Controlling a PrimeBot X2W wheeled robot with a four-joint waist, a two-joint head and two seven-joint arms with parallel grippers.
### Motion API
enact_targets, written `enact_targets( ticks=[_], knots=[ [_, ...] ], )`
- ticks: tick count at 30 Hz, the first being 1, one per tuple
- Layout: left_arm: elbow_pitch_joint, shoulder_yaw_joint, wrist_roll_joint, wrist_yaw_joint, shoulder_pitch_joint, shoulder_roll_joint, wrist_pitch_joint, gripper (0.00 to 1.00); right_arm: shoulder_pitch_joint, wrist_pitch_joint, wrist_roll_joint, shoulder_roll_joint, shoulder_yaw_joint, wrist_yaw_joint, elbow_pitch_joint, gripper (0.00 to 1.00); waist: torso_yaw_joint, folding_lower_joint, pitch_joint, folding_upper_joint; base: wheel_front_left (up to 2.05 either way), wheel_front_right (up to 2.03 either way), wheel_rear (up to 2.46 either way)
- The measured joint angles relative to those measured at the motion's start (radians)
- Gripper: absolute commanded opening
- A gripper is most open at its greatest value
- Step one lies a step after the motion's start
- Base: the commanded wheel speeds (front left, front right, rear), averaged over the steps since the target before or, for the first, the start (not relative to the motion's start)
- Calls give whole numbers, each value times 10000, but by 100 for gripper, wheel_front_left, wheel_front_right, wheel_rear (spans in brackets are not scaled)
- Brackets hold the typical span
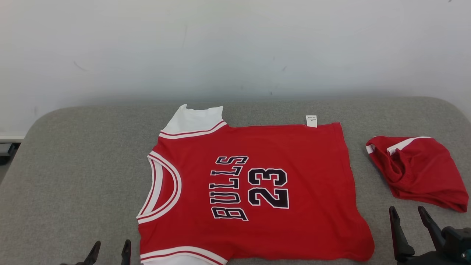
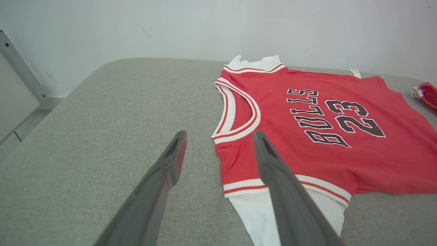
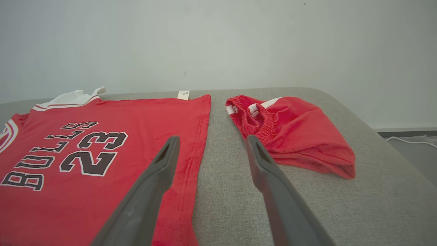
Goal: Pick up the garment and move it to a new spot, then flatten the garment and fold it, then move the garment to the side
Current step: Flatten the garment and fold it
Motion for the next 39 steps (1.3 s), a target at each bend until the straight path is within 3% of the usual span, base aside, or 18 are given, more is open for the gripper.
enact_targets(
  ticks=[39],
  knots=[
    [-297,171,336,176,154,-150,433,100,-1,111,-102,19,-13,0,59,100,3,0,49,0,0,0,0]
  ],
)
